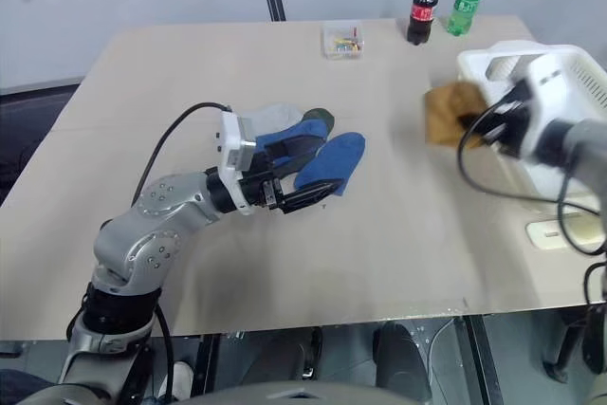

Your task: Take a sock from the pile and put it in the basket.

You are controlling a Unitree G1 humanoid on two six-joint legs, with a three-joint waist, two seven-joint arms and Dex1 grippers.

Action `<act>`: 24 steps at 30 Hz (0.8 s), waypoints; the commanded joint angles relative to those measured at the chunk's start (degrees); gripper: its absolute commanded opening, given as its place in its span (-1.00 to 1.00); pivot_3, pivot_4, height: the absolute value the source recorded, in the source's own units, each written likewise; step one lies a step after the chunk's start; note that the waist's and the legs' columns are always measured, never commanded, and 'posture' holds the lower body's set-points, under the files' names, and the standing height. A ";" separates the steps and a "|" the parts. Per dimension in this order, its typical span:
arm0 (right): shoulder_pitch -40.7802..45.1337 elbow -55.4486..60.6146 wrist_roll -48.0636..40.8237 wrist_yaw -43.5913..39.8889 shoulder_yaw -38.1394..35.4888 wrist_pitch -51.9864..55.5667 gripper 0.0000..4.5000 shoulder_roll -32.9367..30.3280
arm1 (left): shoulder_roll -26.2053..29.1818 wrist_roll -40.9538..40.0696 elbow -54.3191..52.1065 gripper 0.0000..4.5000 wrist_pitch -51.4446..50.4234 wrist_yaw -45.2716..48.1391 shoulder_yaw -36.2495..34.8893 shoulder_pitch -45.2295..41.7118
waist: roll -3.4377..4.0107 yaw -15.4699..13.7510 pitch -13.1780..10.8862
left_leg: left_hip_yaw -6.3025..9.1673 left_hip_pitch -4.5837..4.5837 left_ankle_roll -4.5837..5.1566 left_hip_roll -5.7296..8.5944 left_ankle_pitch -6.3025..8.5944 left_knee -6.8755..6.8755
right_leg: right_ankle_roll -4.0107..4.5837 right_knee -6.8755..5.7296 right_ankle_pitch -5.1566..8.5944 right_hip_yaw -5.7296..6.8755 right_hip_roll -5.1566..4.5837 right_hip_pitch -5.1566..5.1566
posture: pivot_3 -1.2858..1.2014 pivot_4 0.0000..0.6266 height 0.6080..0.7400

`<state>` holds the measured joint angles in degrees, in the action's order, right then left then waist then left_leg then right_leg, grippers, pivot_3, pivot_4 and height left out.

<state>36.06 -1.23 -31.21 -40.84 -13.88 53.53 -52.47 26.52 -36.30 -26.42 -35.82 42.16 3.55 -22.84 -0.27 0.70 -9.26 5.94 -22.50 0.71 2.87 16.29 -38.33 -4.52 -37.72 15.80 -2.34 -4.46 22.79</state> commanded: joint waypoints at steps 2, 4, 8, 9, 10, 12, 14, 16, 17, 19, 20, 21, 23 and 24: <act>11.26 -26.43 6.31 2.93 -1.29 -5.51 -0.98 -2.07 | -1.83 -0.27 -2.29 1.00 0.57 -1.05 1.50 -1.28 | -0.02 0.03 -0.02 | -0.12 -0.10 0.01 0.06 0.00 -0.02 | 0.00 -0.01 0.00 -0.10 -0.07 0.11 | 0.03 -0.52 1.00; 16.06 -36.69 8.04 2.06 -0.50 -6.92 -0.98 -2.32 | -2.44 -0.08 -2.31 1.00 0.63 -1.53 1.76 -1.67 | -0.01 0.06 -0.02 | -0.22 -0.17 0.02 0.05 0.00 -0.02 | 0.00 -0.04 0.00 -0.17 -0.08 0.25 | 0.03 -0.52 1.00; 22.79 -55.33 13.78 3.55 0.76 -16.27 -0.98 -2.68 | -3.01 0.55 -2.14 1.00 0.87 -2.17 2.24 -2.28 | -0.01 0.13 -0.02 | -0.34 -0.30 0.01 -0.01 0.00 0.03 | 0.00 -0.10 0.00 -0.27 0.00 0.45 | 0.03 -0.52 1.00; 23.61 -58.93 14.80 2.87 1.03 -17.73 -0.80 -2.84 | -3.07 0.79 -2.05 1.00 0.96 -2.25 2.45 -2.19 | -0.01 0.14 -0.02 | -0.40 -0.30 0.01 0.00 0.00 0.04 | 0.00 -0.10 0.00 -0.30 0.00 0.47 | 0.03 -0.52 1.00; 23.78 -61.13 16.90 2.25 2.58 -19.57 -0.60 -2.98 | -3.00 1.04 -2.04 1.00 1.08 -2.23 2.65 -1.98 | -0.01 0.16 -0.03 | -0.42 -0.30 0.01 0.00 0.00 0.04 | 0.00 -0.09 0.00 -0.31 0.00 0.47 | 0.03 -0.52 1.00; 24.59 -63.61 19.58 3.26 4.04 -22.43 -0.23 -2.66 | -2.95 1.35 -2.17 1.00 1.23 -2.43 2.66 -1.63 | -0.01 0.21 -0.03 | -0.50 -0.30 0.01 0.00 0.00 0.03 | 0.00 -0.09 0.00 -0.34 0.00 0.47 | 0.03 -0.52 1.00; 24.91 -64.50 22.85 5.60 5.83 -27.21 0.15 -2.47 | -2.83 1.35 -2.51 1.00 1.10 -2.60 2.46 -1.15 | 0.01 0.28 -0.02 | -0.55 -0.28 0.01 0.00 0.00 0.01 | -0.01 -0.14 -0.01 -0.43 0.00 0.49 | 0.03 -0.52 1.00; 24.78 -64.55 25.15 6.16 7.13 -30.28 0.15 -2.19 | -2.78 1.45 -2.73 1.00 1.11 -2.75 2.43 -0.83 | 0.01 0.31 -0.02 | -0.55 -0.27 0.01 -0.01 -0.01 -0.02 | -0.01 -0.17 -0.01 -0.44 0.04 0.49 | 0.03 -0.52 1.00; 24.72 -64.50 25.95 6.52 7.46 -31.37 0.15 -2.05 | -2.79 1.45 -2.84 1.00 1.12 -2.81 2.43 -0.72 | 0.01 0.30 -0.02 | -0.55 -0.26 0.01 -0.01 -0.01 -0.04 | -0.01 -0.20 -0.01 -0.44 0.04 0.49 | 0.03 -0.52 1.00; 23.73 -61.82 29.10 7.21 9.81 -34.76 0.15 -2.09 | -2.55 2.01 -2.87 1.00 1.31 -2.68 2.93 -0.35 | 0.01 0.29 -0.02 | -0.54 -0.26 0.01 -0.02 -0.01 -0.05 | -0.01 -0.22 -0.01 -0.44 0.05 0.49 | 0.03 -0.52 1.00; 23.12 -60.32 30.64 7.58 10.98 -36.62 0.15 -2.37 | -2.42 2.30 -2.81 1.00 1.47 -2.57 3.13 -0.20 | 0.01 0.29 -0.02 | -0.54 -0.26 0.01 -0.02 -0.01 -0.05 | -0.01 -0.22 -0.01 -0.44 0.05 0.49 | 0.03 -0.52 1.00; 22.28 -58.02 31.91 7.45 11.94 -37.99 0.15 -2.88 | -2.33 2.35 -2.84 1.00 1.56 -2.60 3.02 -0.05 | 0.01 0.30 -0.02 | -0.54 -0.26 0.01 -0.02 -0.01 -0.06 | -0.01 -0.22 -0.01 -0.45 0.05 0.49 | 0.03 -0.52 1.00; 20.52 -52.14 32.34 6.45 12.00 -38.27 0.15 -3.54 | -2.03 2.37 -2.97 1.00 1.53 -2.72 2.60 0.22 | 0.01 0.29 -0.02 | -0.54 -0.26 0.01 -0.03 -0.01 -0.06 | -0.01 -0.22 -0.01 -0.46 0.04 0.50 | 0.03 -0.52 1.00; 19.61 -48.95 31.89 5.87 11.50 -37.27 0.15 -3.57 | -1.88 2.39 -3.03 1.00 1.48 -2.79 2.38 0.37 | 0.01 0.30 -0.02 | -0.55 -0.27 0.01 -0.03 -0.01 -0.06 | -0.01 -0.23 -0.01 -0.47 0.04 0.52 | 0.03 -0.52 1.00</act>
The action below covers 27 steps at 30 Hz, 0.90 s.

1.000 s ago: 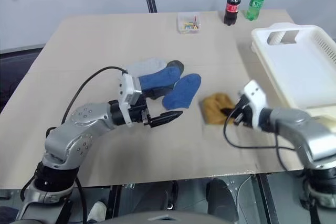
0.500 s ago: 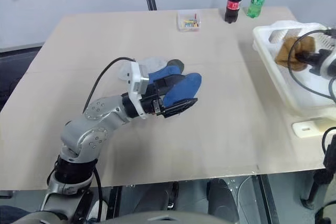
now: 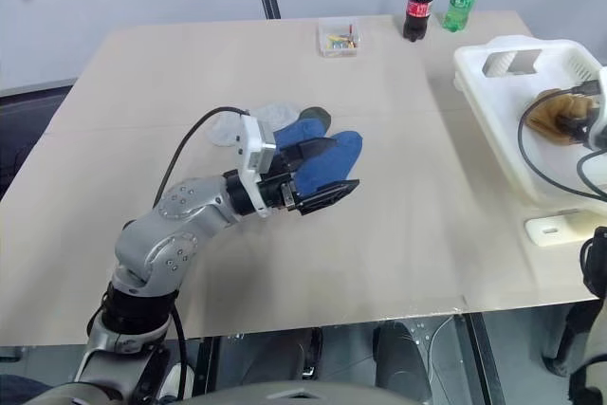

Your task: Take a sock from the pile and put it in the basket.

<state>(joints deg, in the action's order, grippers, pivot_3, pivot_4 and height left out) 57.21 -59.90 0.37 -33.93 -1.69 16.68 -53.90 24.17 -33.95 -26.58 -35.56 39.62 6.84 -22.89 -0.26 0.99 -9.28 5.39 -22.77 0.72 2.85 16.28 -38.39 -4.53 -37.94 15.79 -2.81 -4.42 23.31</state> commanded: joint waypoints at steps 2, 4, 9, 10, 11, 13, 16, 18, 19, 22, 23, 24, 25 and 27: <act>-4.66 19.64 -0.62 -2.59 -1.31 3.87 0.15 -2.25 | 1.00 0.04 -3.19 1.00 1.02 -0.39 -1.46 1.06 | 0.00 0.00 0.00 | 0.00 -0.01 0.00 -0.02 0.00 0.01 | 0.00 0.00 0.00 -0.02 0.00 0.02 | 0.03 -0.52 1.00; -7.89 31.56 -1.80 -3.93 -1.73 10.49 0.15 -2.16 | 1.93 0.44 -3.42 1.00 1.04 -0.37 -1.84 1.87 | 0.01 0.01 0.01 | -0.04 -0.05 0.00 -0.05 0.00 0.02 | 0.00 -0.05 0.00 -0.09 0.02 0.11 | 0.03 -0.52 1.00; -12.78 43.41 -0.33 -3.94 -1.53 18.42 0.15 -3.13 | 2.23 0.15 -3.70 1.00 0.96 -0.62 -1.92 2.11 | 0.01 -0.29 0.01 | -0.09 -0.08 0.00 -0.09 0.00 -0.01 | 0.00 -0.13 0.00 -0.18 0.05 0.20 | 0.03 -0.52 1.00; -13.26 43.51 0.12 -3.64 -1.60 18.80 0.15 -3.28 | 2.21 0.17 -3.68 1.00 0.95 -0.65 -1.81 2.02 | 0.01 -0.48 0.01 | -0.09 -0.09 0.00 -0.07 0.00 -0.03 | 0.00 -0.13 0.00 -0.18 0.04 0.19 | 0.03 -0.52 1.00; -13.64 43.13 0.76 -3.23 -1.57 18.63 0.15 -3.53 | 2.24 0.18 -3.66 1.00 0.96 -0.65 -1.75 1.96 | 0.01 -0.56 0.01 | -0.07 -0.10 0.00 -0.04 0.00 -0.04 | 0.00 -0.13 -0.01 -0.16 0.00 0.19 | 0.03 -0.52 1.00; -13.71 40.91 1.17 -2.51 -2.01 18.47 0.15 -3.51 | 2.23 0.22 -3.57 1.00 1.06 -0.64 -1.60 1.92 | 0.01 -0.54 0.01 | -0.09 -0.11 0.00 0.01 0.00 -0.05 | 0.00 -0.13 -0.01 -0.17 -0.04 0.19 | 0.03 -0.52 1.00; -13.47 35.15 1.21 -1.03 -3.14 16.96 0.15 -3.23 | 2.06 0.40 -3.50 1.00 1.28 -0.63 -1.26 1.88 | 0.01 -0.30 0.01 | -0.12 -0.10 0.01 0.00 0.00 -0.04 | 0.00 -0.12 -0.01 -0.19 -0.03 0.20 | 0.03 -0.52 1.00; -12.75 31.07 -0.15 0.35 -5.15 16.76 0.15 -2.34 | 2.00 0.49 -3.52 1.00 1.37 -0.57 -1.18 1.92 | 0.01 -0.32 0.01 | -0.12 -0.10 0.01 -0.02 0.00 -0.03 | 0.00 -0.13 -0.01 -0.19 -0.01 0.21 | 0.03 -0.52 1.00; -12.46 29.43 -0.46 0.65 -5.59 16.43 0.15 -2.23 | 2.00 0.55 -3.49 1.00 1.42 -0.51 -1.18 1.94 | 0.01 -0.25 0.01 | -0.13 -0.10 0.00 -0.02 0.00 -0.03 | 0.00 -0.13 -0.01 -0.19 -0.01 0.21 | 0.03 -0.52 1.00; -12.91 26.61 0.52 0.88 -5.20 14.39 0.15 -3.27 | 2.22 0.58 -3.63 1.00 1.44 -0.30 -1.34 2.14 | 0.01 -0.11 0.01 | -0.20 -0.09 0.01 -0.02 0.00 -0.03 | 0.00 -0.15 -0.01 -0.24 0.00 0.21 | 0.03 -0.52 1.00; -13.11 26.83 0.40 0.77 -5.43 14.33 0.15 -3.56 | 2.33 0.47 -3.77 1.00 1.34 -0.30 -1.48 2.22 | 0.02 -0.04 0.02 | -0.21 -0.09 0.01 -0.03 0.00 -0.04 | 0.00 -0.15 -0.01 -0.24 0.00 0.22 | 0.03 -0.52 1.00; -13.19 27.07 0.26 0.68 -5.62 14.24 0.15 -3.74 | 2.41 0.41 -3.82 1.00 1.29 -0.28 -1.57 2.28 | 0.02 0.01 0.02 | -0.22 -0.08 0.01 -0.03 0.00 -0.03 | 0.00 -0.16 -0.01 -0.26 0.01 0.22 | 0.03 -0.52 1.00; -13.33 27.69 0.18 0.64 -5.80 13.99 0.15 -3.98 | 2.52 0.37 -3.98 1.00 1.27 -0.27 -1.65 2.44 | 0.02 0.06 0.02 | -0.23 -0.08 0.01 -0.04 0.00 -0.03 | 0.00 -0.16 -0.01 -0.27 0.02 0.22 | 0.03 -0.52 1.00; -13.64 30.45 -1.05 -0.61 -6.48 14.29 0.15 -4.02 | 2.70 0.02 -4.38 1.00 1.05 -0.31 -1.92 2.79 | 0.02 0.05 0.02 | -0.24 -0.07 0.01 -0.07 0.00 -0.03 | -0.01 -0.18 -0.01 -0.28 0.05 0.23 | 0.03 -0.52 1.00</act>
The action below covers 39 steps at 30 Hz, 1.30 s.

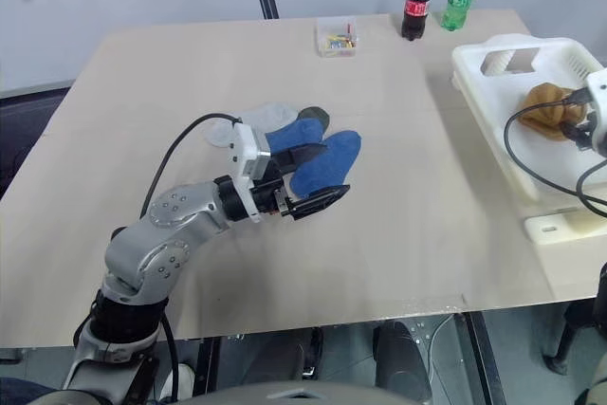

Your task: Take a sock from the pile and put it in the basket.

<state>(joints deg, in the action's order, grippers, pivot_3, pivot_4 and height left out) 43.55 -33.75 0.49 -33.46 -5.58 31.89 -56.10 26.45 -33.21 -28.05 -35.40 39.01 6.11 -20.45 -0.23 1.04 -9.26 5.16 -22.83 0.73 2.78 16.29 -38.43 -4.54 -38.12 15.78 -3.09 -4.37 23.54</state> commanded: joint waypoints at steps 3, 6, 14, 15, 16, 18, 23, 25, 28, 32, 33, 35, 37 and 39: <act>-0.87 13.01 -7.36 -5.58 -5.08 3.83 0.15 0.28 | 1.14 -0.95 -3.35 1.00 0.69 0.22 -1.96 1.01 | 0.00 0.03 0.00 | 0.00 0.00 0.00 -0.01 0.00 0.00 | 0.00 -0.01 0.00 -0.01 0.01 0.00 | 0.03 -0.52 1.00; -2.81 22.14 -12.69 -8.88 -6.45 4.58 0.15 2.96 | 1.43 -1.74 -3.83 1.00 0.34 -0.22 -3.18 2.13 | 0.00 0.06 0.00 | -0.01 0.01 0.00 -0.08 0.00 -0.02 | 0.00 -0.03 0.00 -0.03 0.07 0.00 | 0.03 -0.52 1.00; -16.19 47.40 -30.26 -16.06 -5.49 8.56 0.15 15.29 | 1.55 -0.62 -5.20 1.00 0.46 -5.42 -7.73 8.23 | -0.10 -0.53 0.06 | 0.13 -0.01 0.00 -0.14 0.01 -0.11 | 0.00 -0.11 0.00 0.04 0.11 -0.01 | 0.03 -0.52 1.00; -18.59 49.80 -31.28 -16.43 -4.82 8.36 0.15 16.23 | 1.65 -0.51 -5.43 1.00 0.78 -5.92 -8.51 9.33 | -0.13 -0.56 0.08 | 0.17 -0.02 0.00 -0.13 0.01 -0.10 | 0.00 -0.09 0.00 0.06 0.10 -0.02 | 0.03 -0.52 1.00; -20.87 52.15 -32.22 -16.61 -4.36 7.82 0.15 17.23 | 1.99 -0.32 -5.79 1.00 1.22 -5.90 -9.11 10.51 | -0.14 -0.51 0.07 | 0.20 -0.04 0.00 -0.13 0.01 -0.10 | 0.00 -0.06 0.00 0.08 0.10 -0.02 | 0.03 -0.52 1.00; -28.19 57.43 -34.54 -17.41 -3.07 6.23 0.15 19.92 | 3.54 1.11 -7.24 1.00 2.11 -6.07 -11.31 16.21 | -0.13 -0.43 0.08 | 0.19 -0.05 0.00 -0.06 0.01 -0.09 | 0.00 -0.08 0.00 0.07 0.03 0.00 | 0.03 -0.52 1.00; -37.83 57.57 -28.08 -20.37 0.89 -1.49 0.15 17.26 | 4.08 5.45 -11.25 1.00 3.35 -10.26 -14.23 28.29 | -0.12 -0.30 0.10 | 0.12 0.07 0.00 -0.07 0.02 -0.12 | 0.00 -0.17 -0.01 -0.02 0.04 -0.01 | 0.03 -0.52 1.00; -38.89 55.65 -27.91 -20.12 0.19 -2.57 0.15 16.70 | 3.79 6.57 -12.97 1.00 3.86 -11.39 -14.61 32.07 | -0.14 -0.39 0.11 | 0.08 0.19 0.02 -0.04 0.03 -0.12 | -0.01 -0.18 -0.01 -0.04 0.02 -0.10 | 0.03 -0.52 1.00; -40.15 53.90 -29.17 -21.86 -1.57 -5.48 0.15 16.73 | 4.27 7.67 -14.28 1.00 5.08 -11.40 -15.33 35.22 | -0.14 -0.49 0.11 | 0.15 0.40 0.04 -0.08 0.05 -0.11 | -0.01 -0.25 -0.02 0.02 0.06 -0.28 | 0.03 -0.52 1.00; -41.22 52.62 -29.66 -23.11 -2.56 -8.37 0.15 16.79 | 4.33 7.15 -14.71 1.00 5.32 -11.26 -17.02 36.10 | -0.14 -0.45 0.11 | 0.17 0.46 0.06 -0.10 0.07 -0.09 | -0.01 -0.24 -0.01 0.04 0.07 -0.36 | 0.03 -0.52 1.00; -41.39 52.39 -29.92 -22.98 -2.74 -8.09 0.15 16.72 | 4.30 7.13 -14.61 1.00 5.52 -11.20 -17.40 36.21 | -0.14 -0.43 0.11 | 0.15 0.46 0.06 -0.10 0.07 -0.09 | -0.01 -0.24 -0.01 0.03 0.07 -0.36 | 0.03 -0.52 1.00; -41.64 52.11 -30.53 -22.40 -3.07 -7.48 0.15 16.69 | 4.29 7.06 -14.55 1.00 5.68 -11.05 -17.82 36.46 | -0.14 -0.41 0.11 | 0.13 0.46 0.05 -0.09 0.06 -0.10 | -0.01 -0.22 -0.02 0.02 0.06 -0.37 | 0.03 -0.52 1.00; -41.54 51.83 -31.08 -21.86 -3.45 -6.71 0.15 16.70 | 4.30 7.10 -14.65 1.00 5.56 -11.11 -17.94 36.72 | -0.14 -0.41 0.11 | 0.14 0.47 0.05 -0.09 0.06 -0.09 | -0.01 -0.22 -0.02 0.02 0.06 -0.37 | 0.03 -0.52 1.00; -41.52 51.37 -30.98 -21.87 -3.69 -7.00 0.15 16.46 | 4.44 7.24 -14.65 1.00 5.43 -11.14 -17.96 36.84 | -0.14 -0.41 0.11 | 0.14 0.47 0.05 -0.09 0.06 -0.09 | -0.01 -0.22 -0.01 0.02 0.06 -0.37 | 0.03 -0.52 1.00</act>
<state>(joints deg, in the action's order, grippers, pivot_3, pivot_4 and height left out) 1.94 17.24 -29.57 -55.53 -7.56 25.00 -39.19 30.31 -26.00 -40.13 -30.86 27.76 -10.87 16.19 -0.38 0.63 -9.15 5.31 -22.37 0.78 2.68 16.35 -38.52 -4.55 -38.34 15.77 -3.06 -4.31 23.17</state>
